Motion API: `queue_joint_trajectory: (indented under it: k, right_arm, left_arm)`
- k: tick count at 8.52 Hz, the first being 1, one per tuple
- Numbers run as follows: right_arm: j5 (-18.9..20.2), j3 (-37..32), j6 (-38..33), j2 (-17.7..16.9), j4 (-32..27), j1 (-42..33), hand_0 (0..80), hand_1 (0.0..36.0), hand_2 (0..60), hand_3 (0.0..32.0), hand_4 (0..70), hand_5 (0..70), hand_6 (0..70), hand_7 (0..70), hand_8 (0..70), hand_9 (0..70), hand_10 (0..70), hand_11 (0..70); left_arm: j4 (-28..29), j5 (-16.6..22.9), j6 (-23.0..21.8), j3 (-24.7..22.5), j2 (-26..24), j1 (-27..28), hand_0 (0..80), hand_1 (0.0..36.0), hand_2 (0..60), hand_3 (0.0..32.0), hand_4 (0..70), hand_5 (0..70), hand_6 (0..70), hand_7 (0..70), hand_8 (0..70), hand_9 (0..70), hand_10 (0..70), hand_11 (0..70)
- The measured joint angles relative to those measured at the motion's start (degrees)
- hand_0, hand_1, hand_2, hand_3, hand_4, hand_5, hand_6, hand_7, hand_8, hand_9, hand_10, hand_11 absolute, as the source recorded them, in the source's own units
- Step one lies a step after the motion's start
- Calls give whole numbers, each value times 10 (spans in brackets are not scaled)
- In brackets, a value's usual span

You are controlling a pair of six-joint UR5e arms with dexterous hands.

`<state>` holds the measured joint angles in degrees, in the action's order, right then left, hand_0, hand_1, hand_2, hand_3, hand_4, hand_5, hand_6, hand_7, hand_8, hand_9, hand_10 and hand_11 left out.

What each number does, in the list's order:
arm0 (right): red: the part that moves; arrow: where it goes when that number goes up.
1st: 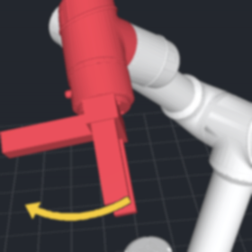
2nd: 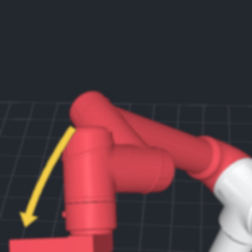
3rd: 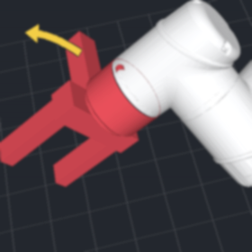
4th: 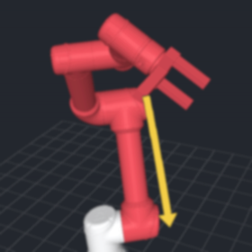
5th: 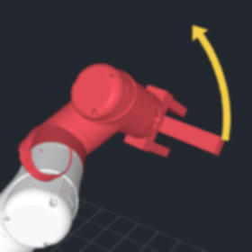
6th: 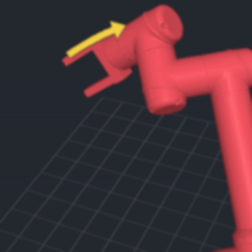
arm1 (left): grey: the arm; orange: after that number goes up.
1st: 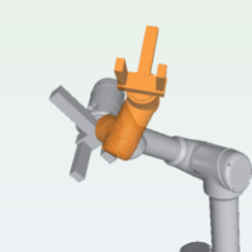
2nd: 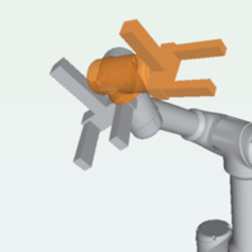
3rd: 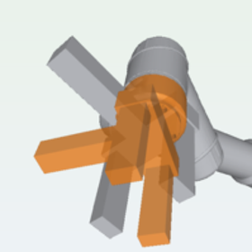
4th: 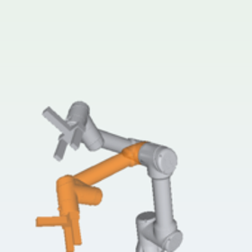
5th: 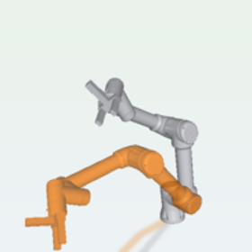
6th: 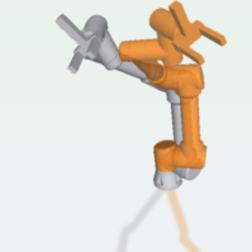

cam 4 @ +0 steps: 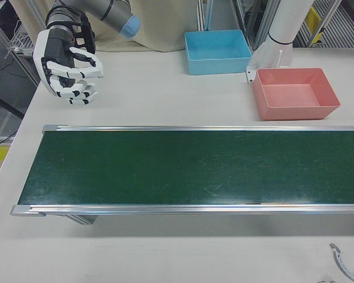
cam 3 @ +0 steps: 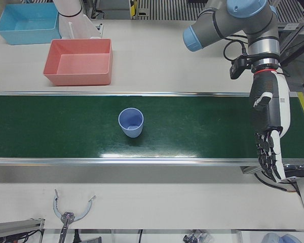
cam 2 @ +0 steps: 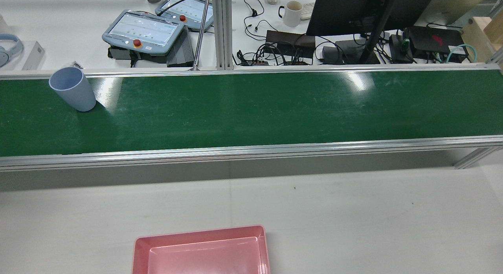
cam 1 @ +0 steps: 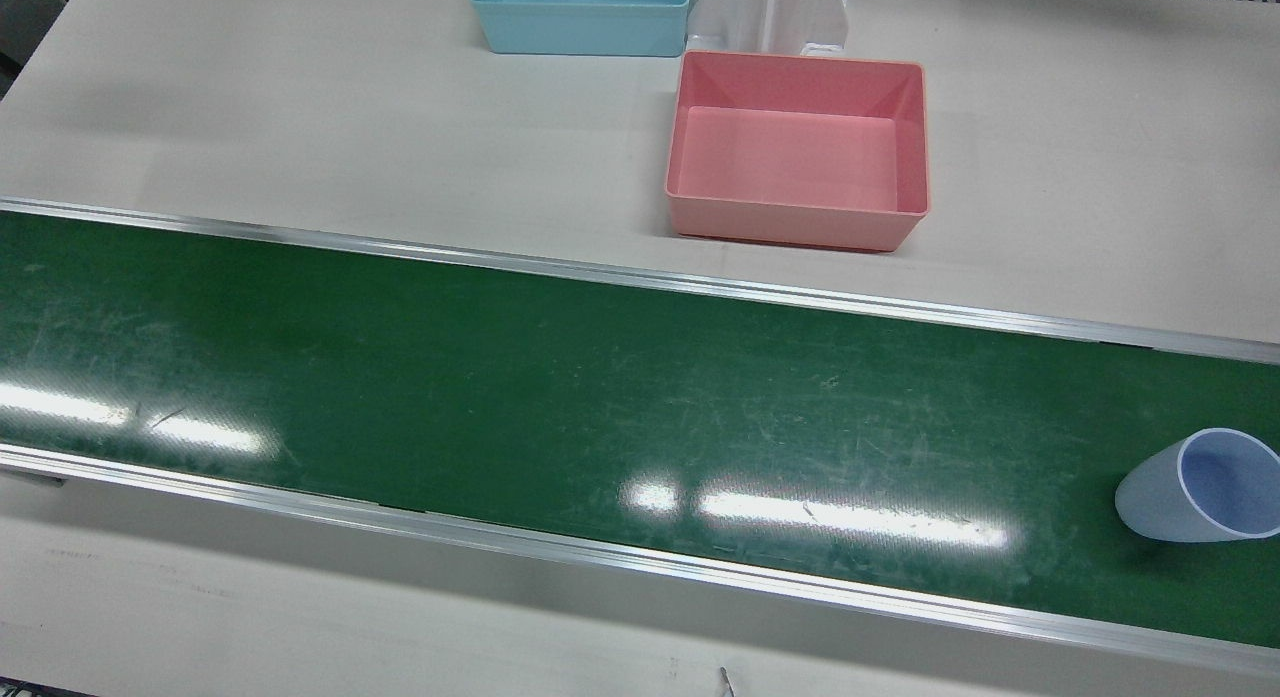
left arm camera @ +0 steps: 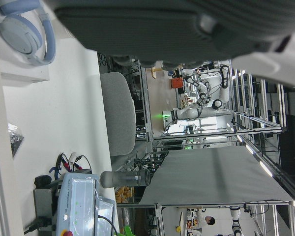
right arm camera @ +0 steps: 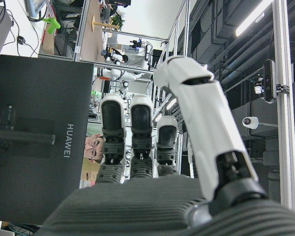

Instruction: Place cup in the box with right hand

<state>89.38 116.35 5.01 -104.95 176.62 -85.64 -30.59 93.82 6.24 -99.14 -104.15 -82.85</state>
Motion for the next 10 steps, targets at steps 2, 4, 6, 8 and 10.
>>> queue_joint_trajectory:
  k: [2,4,6,8,10]
  right_arm:
    - [0,1,0,0,0,0,800,360,356,0,310,211,225,700,445,565,344,518]
    - [0,1,0,0,0,0,800,360,358,0,315,211,225,700,445,566,344,518]
    - [0,1,0,0,0,0,800,360,360,0,320,211,226,700,446,567,344,518]
    - [0,3,1,0,0,1,800,360,356,0,318,211,225,700,445,566,343,517]
    - [0,4,2,0,0,1,800,360,358,0,322,211,227,700,446,567,343,517]
  left_arm:
    - [0,0,0,0,0,0,0,0,0,0,0,0,0,0,0,0,0,0]
    - [0,0,0,0,0,1,0,0,0,0,0,0,0,0,0,0,0,0]
    - [1,0,0,0,0,-1,0,0,0,0,0,0,0,0,0,0,0,0]
    - [0,0,0,-1,0,-1,0,0,0,0,0,0,0,0,0,0,0,0]
    - [-1,0,0,-1,0,0,0,0,0,0,0,0,0,0,0,0,0,0]
